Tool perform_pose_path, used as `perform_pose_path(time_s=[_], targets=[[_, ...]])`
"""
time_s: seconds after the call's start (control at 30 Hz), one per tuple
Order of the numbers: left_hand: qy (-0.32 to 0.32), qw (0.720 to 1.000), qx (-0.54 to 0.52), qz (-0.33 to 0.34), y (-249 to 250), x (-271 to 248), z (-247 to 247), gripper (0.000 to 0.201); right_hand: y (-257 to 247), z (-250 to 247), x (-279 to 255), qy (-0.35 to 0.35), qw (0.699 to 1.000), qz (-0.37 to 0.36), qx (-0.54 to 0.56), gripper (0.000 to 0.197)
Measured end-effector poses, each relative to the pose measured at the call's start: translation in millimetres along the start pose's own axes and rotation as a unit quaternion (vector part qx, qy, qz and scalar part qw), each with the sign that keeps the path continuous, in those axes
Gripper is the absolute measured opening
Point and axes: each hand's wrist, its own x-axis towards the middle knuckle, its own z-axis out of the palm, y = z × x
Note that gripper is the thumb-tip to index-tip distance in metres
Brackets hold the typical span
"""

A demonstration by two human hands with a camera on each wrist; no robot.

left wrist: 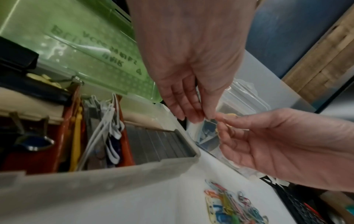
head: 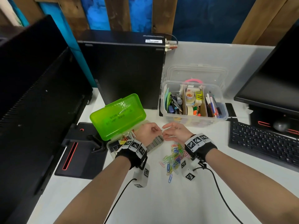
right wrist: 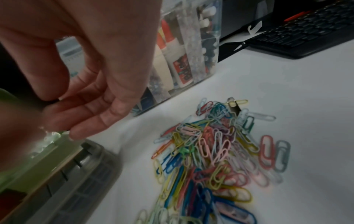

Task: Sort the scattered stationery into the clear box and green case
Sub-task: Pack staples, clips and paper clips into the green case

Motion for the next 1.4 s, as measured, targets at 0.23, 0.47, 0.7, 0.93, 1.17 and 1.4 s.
perform_pose_path(time_s=[0.23,0.47,0.7,0.93,1.17,1.4], targets=[[0.029,0.992,0.121,-0.028,-16.7,16.8,-17.0,0.004,6.8,7.1,22.6,0.111,0.986,-0.022,-0.122,0.018],[-0.058,0.983,0.171,0.010,-27.0,27.7,-11.0,0.006,16.3,8.9,24.3,0.080,0.975,-0.028,-0.207,0.014],[-0.098,0.964,0.246,0.017,-22.5,35.6,-7.7,0.004,14.3,8.2,27.2,0.075,0.976,-0.029,-0.201,0.015],[-0.095,0.963,0.254,-0.009,-18.8,41.5,-7.6,0.004,16.7,9.3,28.7,0.067,0.980,-0.024,-0.186,0.014],[-0.080,0.980,0.180,-0.038,-21.5,42.1,-8.9,0.009,14.4,11.3,30.6,0.067,0.982,-0.028,-0.176,0.010],[-0.070,0.984,0.161,-0.024,-22.3,38.5,-6.3,0.011,18.4,10.7,31.8,0.070,0.981,-0.027,-0.177,0.012]])
